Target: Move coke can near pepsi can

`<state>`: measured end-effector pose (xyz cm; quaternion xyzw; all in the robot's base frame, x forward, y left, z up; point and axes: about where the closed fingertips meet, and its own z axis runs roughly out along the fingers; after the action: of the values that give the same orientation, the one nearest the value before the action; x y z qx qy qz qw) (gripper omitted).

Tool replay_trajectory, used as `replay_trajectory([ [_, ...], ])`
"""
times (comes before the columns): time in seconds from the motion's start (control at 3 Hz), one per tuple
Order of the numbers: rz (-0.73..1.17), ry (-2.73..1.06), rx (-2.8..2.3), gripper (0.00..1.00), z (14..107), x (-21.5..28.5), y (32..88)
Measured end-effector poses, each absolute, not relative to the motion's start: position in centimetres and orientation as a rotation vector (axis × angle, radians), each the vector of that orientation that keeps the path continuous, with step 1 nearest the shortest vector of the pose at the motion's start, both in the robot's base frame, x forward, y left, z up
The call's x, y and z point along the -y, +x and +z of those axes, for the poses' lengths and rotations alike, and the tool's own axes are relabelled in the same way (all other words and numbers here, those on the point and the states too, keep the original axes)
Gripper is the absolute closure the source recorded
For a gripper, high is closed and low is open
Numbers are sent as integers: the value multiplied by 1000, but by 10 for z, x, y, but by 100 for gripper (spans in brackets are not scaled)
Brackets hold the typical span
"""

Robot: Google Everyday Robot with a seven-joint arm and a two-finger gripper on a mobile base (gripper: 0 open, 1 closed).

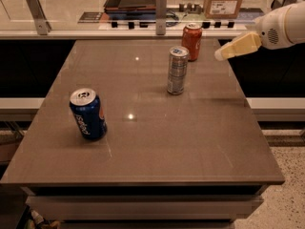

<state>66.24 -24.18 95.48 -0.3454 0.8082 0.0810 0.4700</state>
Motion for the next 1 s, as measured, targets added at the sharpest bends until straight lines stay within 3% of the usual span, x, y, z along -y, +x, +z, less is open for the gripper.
replay_trajectory([
  [1.0, 280, -829, -1860, 0, 937, 190, 714],
])
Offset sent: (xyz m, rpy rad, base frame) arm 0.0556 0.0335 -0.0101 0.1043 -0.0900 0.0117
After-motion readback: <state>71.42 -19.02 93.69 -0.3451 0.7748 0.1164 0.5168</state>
